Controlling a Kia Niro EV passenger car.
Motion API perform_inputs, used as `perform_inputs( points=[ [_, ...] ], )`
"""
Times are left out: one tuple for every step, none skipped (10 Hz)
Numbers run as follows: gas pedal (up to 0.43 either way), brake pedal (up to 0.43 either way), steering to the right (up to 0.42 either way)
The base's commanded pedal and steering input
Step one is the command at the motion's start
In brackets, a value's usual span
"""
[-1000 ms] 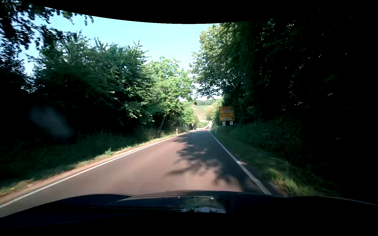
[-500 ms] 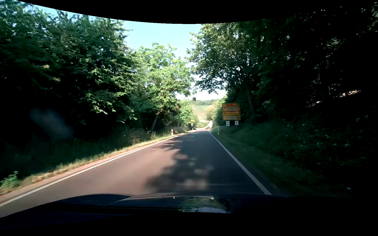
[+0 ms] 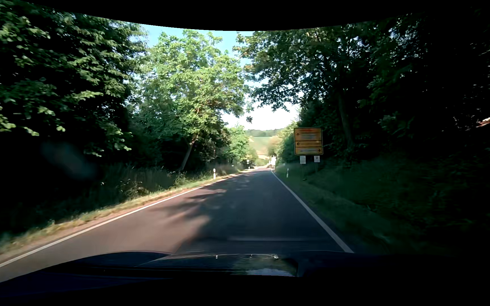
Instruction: Follow the waypoints while adhering to traffic rules and regulations
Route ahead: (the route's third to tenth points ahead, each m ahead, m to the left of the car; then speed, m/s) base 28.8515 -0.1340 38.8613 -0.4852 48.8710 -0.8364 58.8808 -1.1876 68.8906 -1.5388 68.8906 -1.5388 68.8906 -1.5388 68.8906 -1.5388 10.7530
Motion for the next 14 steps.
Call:
perform_inputs(
  points=[
    [0.138, 0.000, -0.002],
    [0.130, 0.000, -0.002],
    [0.130, 0.000, -0.002],
    [0.130, 0.000, 0.004],
    [0.130, 0.000, 0.008],
    [0.130, 0.000, 0.007],
    [0.130, 0.000, 0.007],
    [0.118, 0.000, 0.006],
    [0.118, 0.000, 0.004],
    [0.098, 0.000, 0.004],
    [0.098, 0.000, 0.004],
    [0.087, 0.000, 0.004],
    [0.087, 0.000, 0.004],
    [0.087, 0.000, 0.004]
  ],
)
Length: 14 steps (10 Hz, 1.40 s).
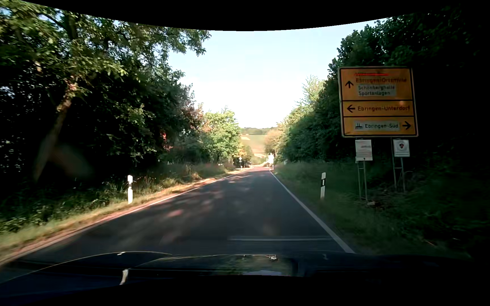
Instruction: Follow the waypoints while adhering to traffic rules and regulations
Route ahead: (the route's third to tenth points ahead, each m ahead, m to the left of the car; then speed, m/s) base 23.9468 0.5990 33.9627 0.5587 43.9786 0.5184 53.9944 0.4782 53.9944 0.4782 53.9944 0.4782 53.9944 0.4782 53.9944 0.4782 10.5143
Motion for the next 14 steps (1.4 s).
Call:
perform_inputs(
  points=[
    [0.087, 0.000, 0.004],
    [0.079, 0.000, 0.004],
    [0.079, 0.000, 0.004],
    [0.079, 0.000, 0.004],
    [0.079, 0.000, 0.004],
    [0.079, 0.000, 0.004],
    [0.079, 0.000, 0.004],
    [0.079, 0.000, 0.004],
    [0.079, 0.000, 0.004],
    [0.079, 0.000, 0.000],
    [0.079, 0.000, -0.008],
    [0.079, 0.000, -0.008],
    [0.079, 0.000, -0.008],
    [0.079, 0.000, -0.006]
  ],
)
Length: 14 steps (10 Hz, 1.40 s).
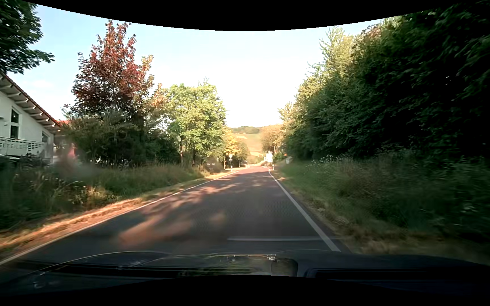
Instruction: Follow the waypoints while adhering to traffic rules and regulations
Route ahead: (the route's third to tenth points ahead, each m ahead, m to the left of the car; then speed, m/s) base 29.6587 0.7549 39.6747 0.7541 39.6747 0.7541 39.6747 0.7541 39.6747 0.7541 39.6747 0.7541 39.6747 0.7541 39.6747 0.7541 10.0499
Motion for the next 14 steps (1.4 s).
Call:
perform_inputs(
  points=[
    [0.079, 0.000, -0.005],
    [0.079, 0.000, -0.005],
    [0.079, 0.000, -0.005],
    [0.079, 0.000, -0.005],
    [0.079, 0.000, -0.005],
    [0.079, 0.000, -0.005],
    [0.079, 0.000, -0.005],
    [0.079, 0.000, -0.005],
    [0.079, 0.000, -0.005],
    [0.079, 0.000, -0.005],
    [0.079, 0.000, -0.005],
    [0.079, 0.000, -0.005],
    [0.079, 0.000, -0.005],
    [0.059, 0.000, -0.005]
  ],
)
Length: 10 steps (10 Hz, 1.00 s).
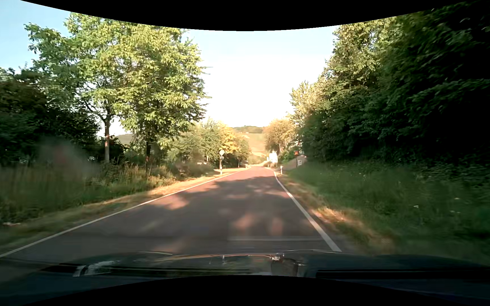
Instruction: Follow the waypoints while adhering to traffic rules and regulations
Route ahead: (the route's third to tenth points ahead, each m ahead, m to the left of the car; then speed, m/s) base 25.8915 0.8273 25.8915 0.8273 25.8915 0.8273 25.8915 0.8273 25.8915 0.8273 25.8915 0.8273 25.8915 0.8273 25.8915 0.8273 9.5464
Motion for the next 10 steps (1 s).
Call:
perform_inputs(
  points=[
    [0.028, 0.000, -0.005],
    [0.000, 0.000, -0.005],
    [0.000, 0.000, -0.005],
    [0.000, 0.000, -0.005],
    [0.000, 0.000, -0.005],
    [0.000, 0.000, -0.005],
    [0.000, 0.000, -0.005],
    [0.000, 0.000, -0.005],
    [0.000, 0.000, -0.005],
    [0.000, 0.000, -0.005]
  ],
)
